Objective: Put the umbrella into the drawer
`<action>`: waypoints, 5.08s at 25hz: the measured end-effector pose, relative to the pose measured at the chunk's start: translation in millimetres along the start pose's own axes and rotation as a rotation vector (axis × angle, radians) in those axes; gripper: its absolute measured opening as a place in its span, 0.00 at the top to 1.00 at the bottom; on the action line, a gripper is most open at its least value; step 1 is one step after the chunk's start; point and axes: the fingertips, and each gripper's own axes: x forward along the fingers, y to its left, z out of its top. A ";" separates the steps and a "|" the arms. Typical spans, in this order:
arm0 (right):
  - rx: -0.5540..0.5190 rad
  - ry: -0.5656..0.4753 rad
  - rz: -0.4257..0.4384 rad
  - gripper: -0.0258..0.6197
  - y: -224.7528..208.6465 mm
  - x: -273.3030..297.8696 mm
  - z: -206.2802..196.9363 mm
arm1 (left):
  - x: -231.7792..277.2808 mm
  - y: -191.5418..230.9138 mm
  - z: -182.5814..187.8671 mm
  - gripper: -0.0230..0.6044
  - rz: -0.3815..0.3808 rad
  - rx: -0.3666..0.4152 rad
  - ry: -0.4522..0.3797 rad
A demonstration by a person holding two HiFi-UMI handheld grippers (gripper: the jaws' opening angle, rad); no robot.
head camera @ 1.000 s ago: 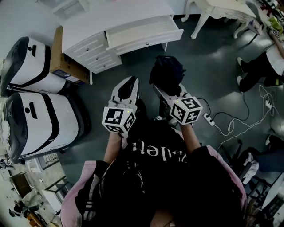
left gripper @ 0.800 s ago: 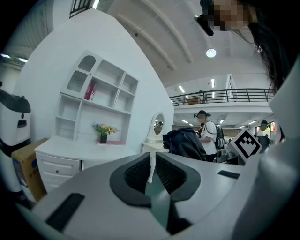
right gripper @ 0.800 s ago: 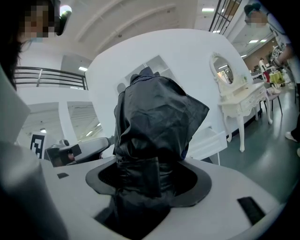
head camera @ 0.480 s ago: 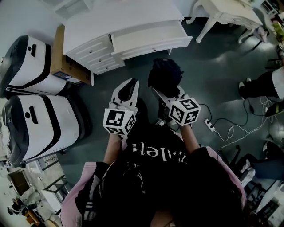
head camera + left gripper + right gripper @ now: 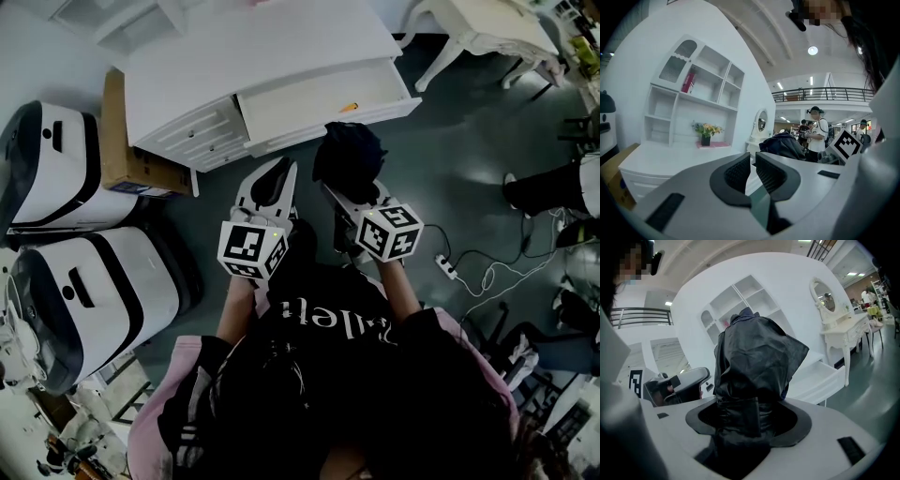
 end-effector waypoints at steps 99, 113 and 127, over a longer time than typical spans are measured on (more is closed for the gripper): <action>-0.950 1.151 0.329 0.47 -293.1 381.0 -82.0 | 233.0 260.4 -22.3 0.89 0.422 -0.115 0.207; -0.807 0.929 0.224 0.47 -258.4 351.9 -8.4 | 213.8 255.1 -14.8 0.89 0.320 -0.081 0.179; -0.418 0.290 0.125 0.47 -126.1 291.8 110.4 | 183.7 248.3 3.2 0.89 0.178 -0.042 0.130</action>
